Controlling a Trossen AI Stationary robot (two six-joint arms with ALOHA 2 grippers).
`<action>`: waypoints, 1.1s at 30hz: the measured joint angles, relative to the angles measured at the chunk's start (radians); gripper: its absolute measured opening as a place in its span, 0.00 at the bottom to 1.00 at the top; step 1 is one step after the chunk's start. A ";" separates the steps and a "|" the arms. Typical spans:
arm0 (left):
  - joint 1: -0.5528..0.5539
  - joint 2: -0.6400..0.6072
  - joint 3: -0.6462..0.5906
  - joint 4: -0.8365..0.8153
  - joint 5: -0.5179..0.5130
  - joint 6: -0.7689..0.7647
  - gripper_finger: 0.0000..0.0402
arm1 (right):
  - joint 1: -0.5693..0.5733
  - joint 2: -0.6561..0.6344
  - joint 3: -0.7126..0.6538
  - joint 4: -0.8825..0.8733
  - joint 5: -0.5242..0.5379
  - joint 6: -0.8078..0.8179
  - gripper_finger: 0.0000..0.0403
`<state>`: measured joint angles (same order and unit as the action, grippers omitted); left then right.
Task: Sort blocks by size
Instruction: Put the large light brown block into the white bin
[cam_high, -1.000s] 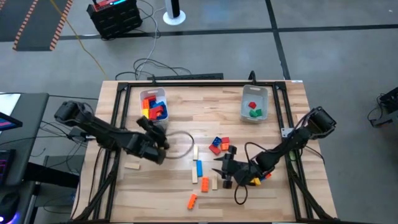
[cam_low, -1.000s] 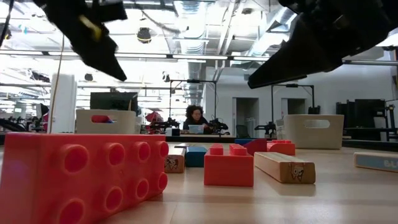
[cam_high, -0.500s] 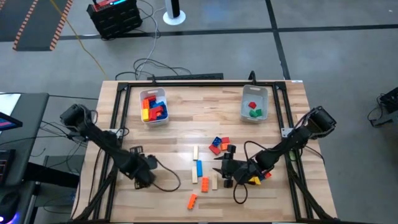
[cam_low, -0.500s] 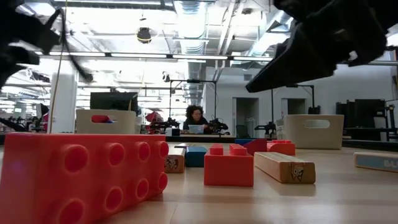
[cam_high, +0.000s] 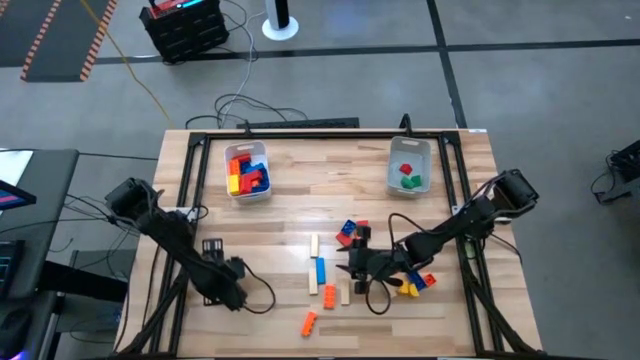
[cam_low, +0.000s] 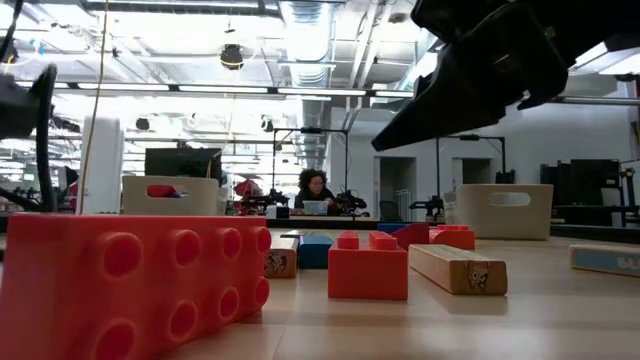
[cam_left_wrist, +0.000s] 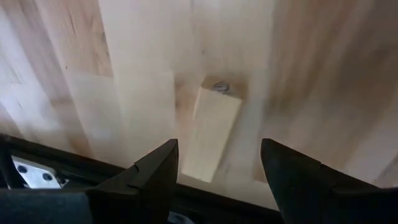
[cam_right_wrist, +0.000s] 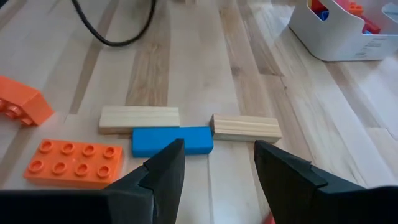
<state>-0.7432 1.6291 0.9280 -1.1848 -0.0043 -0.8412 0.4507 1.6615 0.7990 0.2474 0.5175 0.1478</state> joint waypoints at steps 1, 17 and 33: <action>0.003 0.000 -0.017 0.008 0.003 0.005 0.56 | 0.000 0.000 0.000 0.001 -0.001 0.000 0.55; 0.046 -0.002 -0.121 0.109 0.045 0.122 0.26 | 0.008 0.000 0.000 0.000 -0.006 0.005 0.55; 0.165 -0.342 -0.020 0.044 -0.380 0.028 0.22 | 0.021 0.000 0.000 -0.004 0.004 0.064 0.55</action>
<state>-0.5786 1.2875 0.9081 -1.1413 -0.3847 -0.8134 0.4717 1.6615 0.7994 0.2436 0.5211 0.2120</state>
